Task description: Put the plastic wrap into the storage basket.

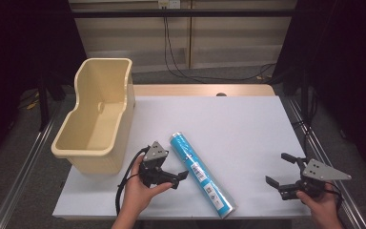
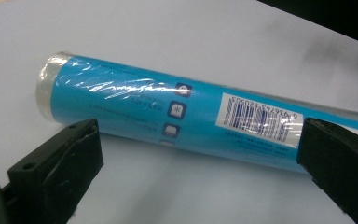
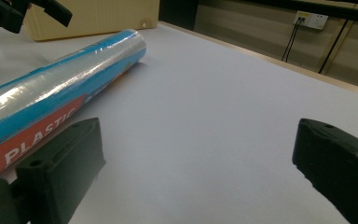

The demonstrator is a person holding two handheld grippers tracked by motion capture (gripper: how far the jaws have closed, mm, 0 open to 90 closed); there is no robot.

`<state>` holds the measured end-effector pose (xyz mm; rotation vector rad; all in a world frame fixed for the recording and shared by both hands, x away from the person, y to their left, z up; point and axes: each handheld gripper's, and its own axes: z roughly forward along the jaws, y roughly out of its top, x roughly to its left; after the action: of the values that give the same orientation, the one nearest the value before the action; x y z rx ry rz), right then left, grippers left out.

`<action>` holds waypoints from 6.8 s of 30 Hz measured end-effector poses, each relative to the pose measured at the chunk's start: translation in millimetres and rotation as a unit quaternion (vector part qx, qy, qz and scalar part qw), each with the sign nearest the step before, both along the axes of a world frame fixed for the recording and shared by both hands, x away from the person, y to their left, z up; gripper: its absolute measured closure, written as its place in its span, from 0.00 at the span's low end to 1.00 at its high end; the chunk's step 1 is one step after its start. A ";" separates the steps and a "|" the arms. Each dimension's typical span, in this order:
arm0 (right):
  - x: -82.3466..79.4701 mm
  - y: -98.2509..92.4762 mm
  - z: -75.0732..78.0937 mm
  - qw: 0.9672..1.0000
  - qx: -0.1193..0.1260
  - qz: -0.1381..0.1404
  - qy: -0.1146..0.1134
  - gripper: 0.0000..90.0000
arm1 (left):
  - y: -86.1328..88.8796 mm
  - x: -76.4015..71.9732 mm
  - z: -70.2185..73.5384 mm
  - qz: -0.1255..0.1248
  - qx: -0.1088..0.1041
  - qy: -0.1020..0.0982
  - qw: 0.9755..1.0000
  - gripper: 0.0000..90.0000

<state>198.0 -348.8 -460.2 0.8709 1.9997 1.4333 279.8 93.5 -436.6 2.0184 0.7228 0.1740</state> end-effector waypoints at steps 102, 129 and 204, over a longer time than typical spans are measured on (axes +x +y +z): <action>-0.1 4.9 0.3 0.999 -0.041 -0.008 0.014 0.05 | -64.7 71.3 0.3 0.212 0.221 0.282 0.909 0.20; 2.7 10.9 -0.1 0.999 -0.051 0.001 0.012 0.05 | -48.6 66.0 2.4 0.259 0.226 0.272 0.899 0.32; 3.9 11.6 -0.6 0.999 -0.053 0.001 0.011 0.05 | -44.2 71.9 -7.0 0.296 0.243 0.296 0.875 0.35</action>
<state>201.9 -337.3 -460.8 0.8423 2.0715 1.3108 351.7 49.3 -443.6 2.2709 1.8441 0.0904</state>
